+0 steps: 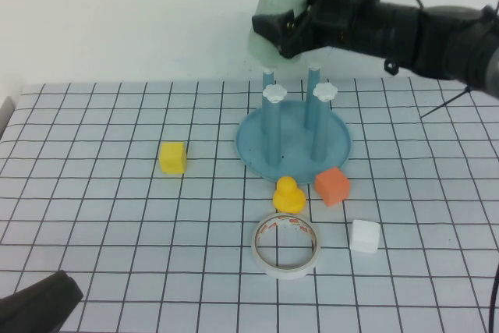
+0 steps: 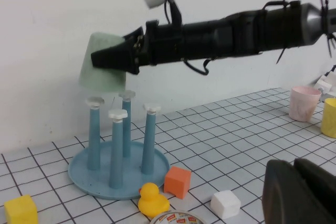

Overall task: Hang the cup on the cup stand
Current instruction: Place the cup on the cup holder

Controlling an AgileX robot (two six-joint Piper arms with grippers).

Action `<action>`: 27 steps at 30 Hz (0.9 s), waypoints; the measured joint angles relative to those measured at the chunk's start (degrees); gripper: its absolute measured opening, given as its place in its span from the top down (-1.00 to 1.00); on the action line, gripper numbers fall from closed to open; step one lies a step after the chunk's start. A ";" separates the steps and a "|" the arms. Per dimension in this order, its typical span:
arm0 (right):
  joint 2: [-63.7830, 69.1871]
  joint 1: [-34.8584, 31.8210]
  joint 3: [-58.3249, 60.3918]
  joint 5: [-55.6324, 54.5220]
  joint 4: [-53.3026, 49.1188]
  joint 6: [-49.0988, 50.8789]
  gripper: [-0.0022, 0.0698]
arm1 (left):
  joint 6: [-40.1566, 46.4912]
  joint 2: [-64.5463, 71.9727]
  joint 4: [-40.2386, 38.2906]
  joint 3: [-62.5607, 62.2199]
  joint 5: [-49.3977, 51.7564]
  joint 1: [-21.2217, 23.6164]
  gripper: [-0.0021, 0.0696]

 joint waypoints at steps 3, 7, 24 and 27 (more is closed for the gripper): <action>1.87 0.00 -0.39 -0.12 0.00 0.64 -0.75 | 0.00 0.00 0.27 0.00 0.00 0.00 0.95; 3.99 0.00 -1.50 -0.71 0.00 0.73 -0.75 | 0.00 0.00 0.49 0.00 0.11 0.00 0.95; 6.28 0.00 -3.03 -2.17 0.11 0.98 -0.75 | 0.00 0.00 1.84 0.00 3.09 0.00 0.95; 6.49 0.00 -3.17 -2.17 0.11 0.98 -0.75 | -0.21 0.00 1.96 0.00 4.13 0.00 0.95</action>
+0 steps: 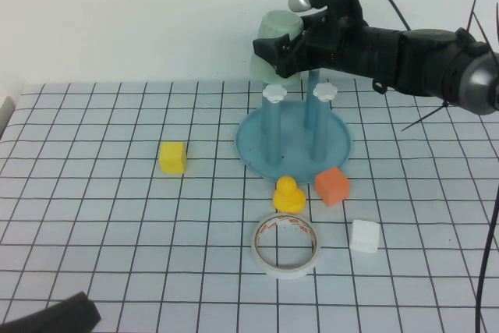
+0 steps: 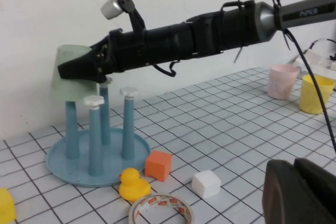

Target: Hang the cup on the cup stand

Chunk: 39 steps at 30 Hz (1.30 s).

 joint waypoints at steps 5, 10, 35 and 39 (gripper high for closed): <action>0.09 0.00 -0.59 0.00 0.00 0.00 -0.75 | 0.00 0.00 0.22 0.00 1.41 0.00 0.95; 0.09 0.00 -0.58 0.10 0.11 0.00 -0.86 | -0.21 0.00 0.44 0.00 1.77 0.00 0.95; -10.61 0.00 -2.60 2.51 0.11 19.68 0.55 | -0.34 0.00 8.03 0.00 0.28 0.00 0.95; -16.92 -0.21 -2.81 5.34 -0.73 22.18 0.85 | -1.46 0.00 13.80 0.00 -1.05 0.00 0.95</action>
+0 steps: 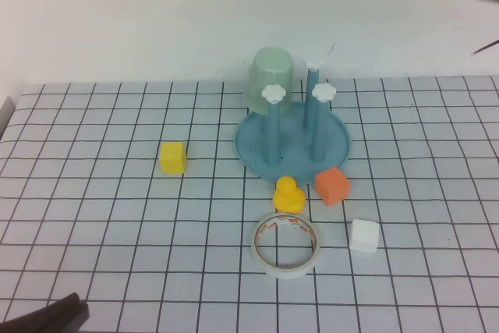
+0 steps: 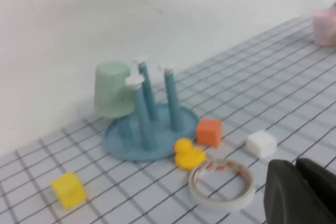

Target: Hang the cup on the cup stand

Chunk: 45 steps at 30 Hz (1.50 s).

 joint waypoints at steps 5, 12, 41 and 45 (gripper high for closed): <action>-7.42 -1.84 0.00 10.18 -10.34 11.16 0.91 | -10.14 -1.02 11.90 0.00 -0.14 0.00 0.95; -16.99 -6.93 -0.03 33.22 -27.73 29.22 0.92 | -40.22 -10.02 41.04 0.00 3.16 0.00 0.95; -80.65 -9.12 44.99 29.74 -40.19 39.01 0.92 | -55.37 -14.22 57.36 0.00 14.37 0.00 0.95; -88.35 -9.12 50.64 28.44 -40.43 39.09 0.92 | -55.37 -14.22 57.36 0.00 14.46 0.00 0.95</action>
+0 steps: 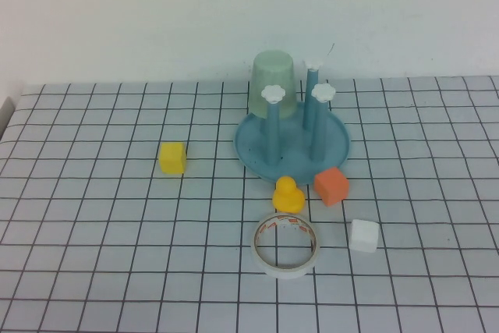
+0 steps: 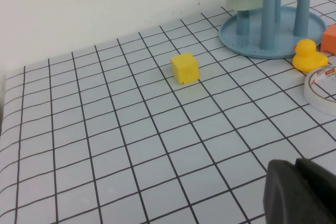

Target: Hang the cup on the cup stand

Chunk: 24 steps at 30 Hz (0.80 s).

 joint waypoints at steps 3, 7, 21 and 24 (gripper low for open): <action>-3.98 0.00 3.52 0.01 -1.02 0.44 0.92 | 0.00 0.00 0.00 0.00 0.00 0.00 0.95; -7.45 0.00 8.56 0.92 -10.04 9.86 0.93 | 0.00 0.00 0.00 0.00 0.00 0.00 0.95; -10.75 0.00 28.59 -23.65 -29.77 16.53 0.94 | 0.00 0.00 0.00 0.00 0.13 0.00 0.95; -11.17 0.00 33.92 -33.90 -32.72 15.87 0.94 | 0.00 0.00 0.00 0.00 0.13 0.00 0.95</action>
